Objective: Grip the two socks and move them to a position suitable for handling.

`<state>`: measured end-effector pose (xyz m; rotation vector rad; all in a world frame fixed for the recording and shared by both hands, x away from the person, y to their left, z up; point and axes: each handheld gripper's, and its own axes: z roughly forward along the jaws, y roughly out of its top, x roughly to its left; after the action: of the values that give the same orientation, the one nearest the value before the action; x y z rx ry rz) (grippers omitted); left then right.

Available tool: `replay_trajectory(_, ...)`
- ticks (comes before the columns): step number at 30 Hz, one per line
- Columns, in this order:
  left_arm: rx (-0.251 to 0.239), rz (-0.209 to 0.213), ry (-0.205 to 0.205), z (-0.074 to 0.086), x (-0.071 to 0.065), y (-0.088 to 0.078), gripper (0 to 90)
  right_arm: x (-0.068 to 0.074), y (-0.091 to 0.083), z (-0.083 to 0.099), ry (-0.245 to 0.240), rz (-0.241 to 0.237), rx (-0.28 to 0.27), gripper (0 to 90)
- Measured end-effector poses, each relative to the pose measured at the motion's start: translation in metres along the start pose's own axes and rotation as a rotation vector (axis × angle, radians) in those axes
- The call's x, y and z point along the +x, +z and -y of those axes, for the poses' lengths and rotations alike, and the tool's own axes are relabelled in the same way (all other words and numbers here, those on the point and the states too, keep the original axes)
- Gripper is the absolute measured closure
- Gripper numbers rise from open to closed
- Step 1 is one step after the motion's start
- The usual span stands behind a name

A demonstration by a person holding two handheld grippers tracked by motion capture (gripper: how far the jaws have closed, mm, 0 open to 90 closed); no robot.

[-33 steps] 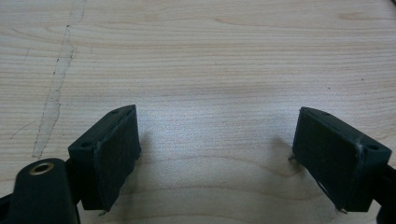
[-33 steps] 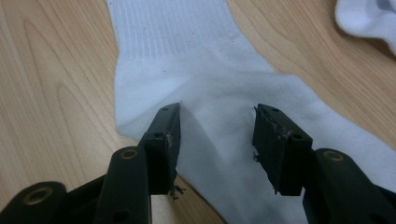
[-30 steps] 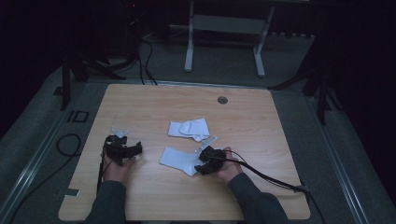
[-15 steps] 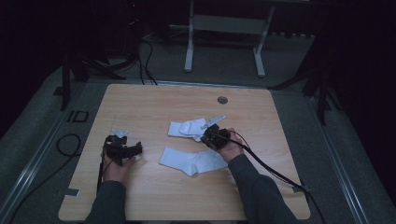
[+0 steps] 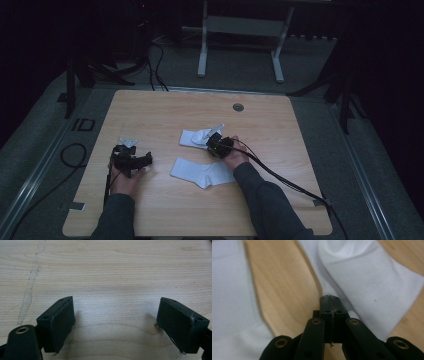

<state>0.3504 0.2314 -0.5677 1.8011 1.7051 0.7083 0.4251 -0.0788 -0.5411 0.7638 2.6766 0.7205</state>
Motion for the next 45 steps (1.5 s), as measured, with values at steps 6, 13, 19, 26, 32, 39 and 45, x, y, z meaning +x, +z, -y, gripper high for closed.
replay_trajectory(6, 0.001, 0.002, 0.002, 0.000, 0.000, 0.000, 15.0, 0.008, -0.007, 0.006, -0.054, -0.034, 0.023, 89.7)
replay_trajectory(13, 0.002, 0.002, 0.003, 0.000, 0.000, 0.000, 15.0, 0.016, -0.013, 0.009, -0.127, -0.057, 0.062, 89.6)
replay_trajectory(19, 0.002, 0.002, 0.002, 0.000, 0.000, 0.000, 15.0, 0.011, -0.017, 0.013, -0.129, -0.059, 0.082, 89.2)
replay_trajectory(26, 0.001, 0.001, 0.003, 0.000, 0.000, 0.000, 15.0, -0.003, -0.032, 0.004, -0.059, -0.095, 0.029, 83.1)
replay_trajectory(32, 0.001, 0.002, 0.003, 0.000, 0.000, 0.000, 15.0, 0.002, -0.033, -0.014, -0.074, -0.083, -0.001, 79.9)
replay_trajectory(39, 0.001, 0.002, 0.003, 0.000, 0.000, 0.000, 15.0, 0.008, -0.015, -0.035, -0.086, -0.081, 0.027, 74.1)
replay_trajectory(45, 0.001, 0.002, 0.003, 0.000, 0.000, 0.000, 15.0, 0.007, 0.009, -0.044, -0.034, -0.085, 0.081, 66.5)
